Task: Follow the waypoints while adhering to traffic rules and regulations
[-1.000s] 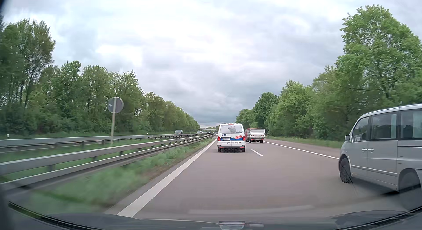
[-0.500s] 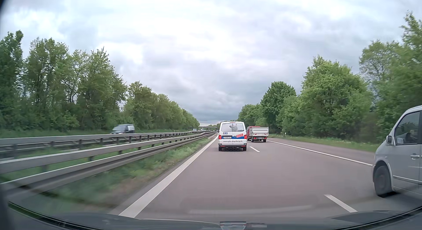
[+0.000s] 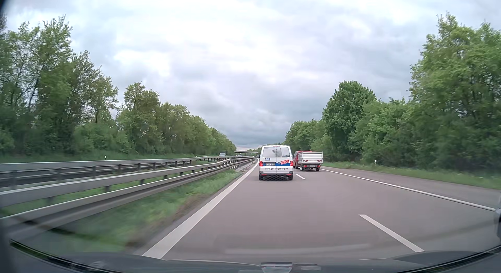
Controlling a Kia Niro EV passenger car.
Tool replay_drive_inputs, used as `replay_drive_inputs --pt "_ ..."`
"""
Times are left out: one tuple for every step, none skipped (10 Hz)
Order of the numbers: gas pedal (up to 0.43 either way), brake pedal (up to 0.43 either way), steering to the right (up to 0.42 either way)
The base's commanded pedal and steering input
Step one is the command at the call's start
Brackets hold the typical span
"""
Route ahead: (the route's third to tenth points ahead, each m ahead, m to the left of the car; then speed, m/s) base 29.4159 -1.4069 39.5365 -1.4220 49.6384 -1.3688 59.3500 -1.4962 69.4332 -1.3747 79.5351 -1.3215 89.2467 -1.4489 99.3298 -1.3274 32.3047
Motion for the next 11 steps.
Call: replay_drive_inputs --pt "0.268 0.012 0.000" --pt "0.280 0.012 0.000" --pt "0.287 0.012 0.000" --pt "0.311 0.012 0.000" --pt "0.311 0.012 0.000" --pt "0.311 0.012 0.000" --pt "0.311 0.006 0.000" --pt "0.311 0.012 0.000" --pt "0.311 0.012 0.000" --pt "0.311 0.012 0.000" --pt "0.311 0.006 0.000"
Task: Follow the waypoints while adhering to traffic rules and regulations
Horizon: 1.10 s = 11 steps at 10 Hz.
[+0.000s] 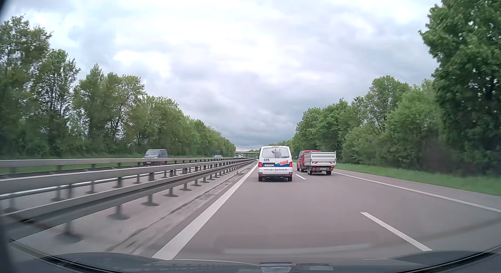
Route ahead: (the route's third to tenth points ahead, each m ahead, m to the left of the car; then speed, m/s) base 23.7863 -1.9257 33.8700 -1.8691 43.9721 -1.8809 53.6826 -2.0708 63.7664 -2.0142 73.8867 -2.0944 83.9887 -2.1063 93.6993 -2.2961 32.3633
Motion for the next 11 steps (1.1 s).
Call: replay_drive_inputs --pt "0.311 0.012 0.000" --pt "0.311 0.012 0.000" --pt "0.339 0.012 0.000" --pt "0.350 0.012 0.000" --pt "0.358 0.012 0.000" --pt "0.358 0.012 0.000" --pt "0.370 0.006 0.000" --pt "0.370 0.012 0.000" --pt "0.370 0.012 0.000" --pt "0.370 0.012 0.000" --pt "0.390 0.012 0.000"
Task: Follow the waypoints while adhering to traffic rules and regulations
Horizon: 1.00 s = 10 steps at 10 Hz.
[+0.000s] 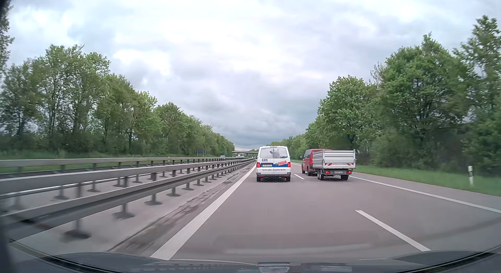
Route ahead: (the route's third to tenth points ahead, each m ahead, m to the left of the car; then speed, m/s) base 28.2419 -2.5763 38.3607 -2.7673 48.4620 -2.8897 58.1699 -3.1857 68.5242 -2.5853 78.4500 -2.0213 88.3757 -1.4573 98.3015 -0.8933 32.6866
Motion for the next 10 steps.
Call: replay_drive_inputs --pt "0.409 0.012 0.000" --pt "0.409 0.012 0.000" --pt "0.409 0.012 -0.001" --pt "0.409 0.012 -0.002" --pt "0.409 0.012 -0.002" --pt "0.409 0.012 -0.001" --pt "0.409 0.012 -0.001" --pt "0.409 0.012 -0.002" --pt "0.409 0.012 -0.001" --pt "0.409 0.012 -0.002"
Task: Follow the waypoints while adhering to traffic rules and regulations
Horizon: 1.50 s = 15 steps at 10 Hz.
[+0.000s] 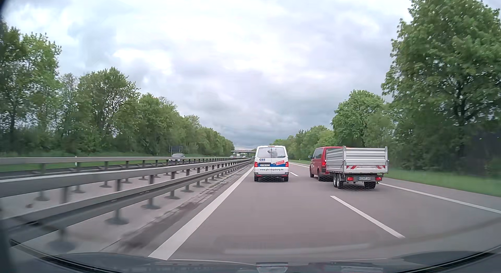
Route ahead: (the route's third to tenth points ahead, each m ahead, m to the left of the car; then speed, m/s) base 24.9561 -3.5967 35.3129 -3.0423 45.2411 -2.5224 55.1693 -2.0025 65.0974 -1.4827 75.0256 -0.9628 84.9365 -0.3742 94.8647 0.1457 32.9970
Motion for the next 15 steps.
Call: replay_drive_inputs --pt "0.409 0.012 -0.002" --pt "0.409 0.012 -0.002" --pt "0.409 0.012 -0.002" --pt "0.398 0.012 -0.002" --pt "0.378 0.012 -0.002" --pt "0.339 0.012 -0.001" --pt "0.299 0.012 -0.002" --pt "0.299 0.012 -0.002" --pt "0.287 0.012 -0.001" --pt "0.287 0.012 -0.001" --pt "0.287 0.012 -0.001" --pt "0.287 0.012 -0.001" --pt "0.280 0.012 -0.001" --pt "0.280 0.012 -0.001" --pt "0.280 0.012 -0.002"
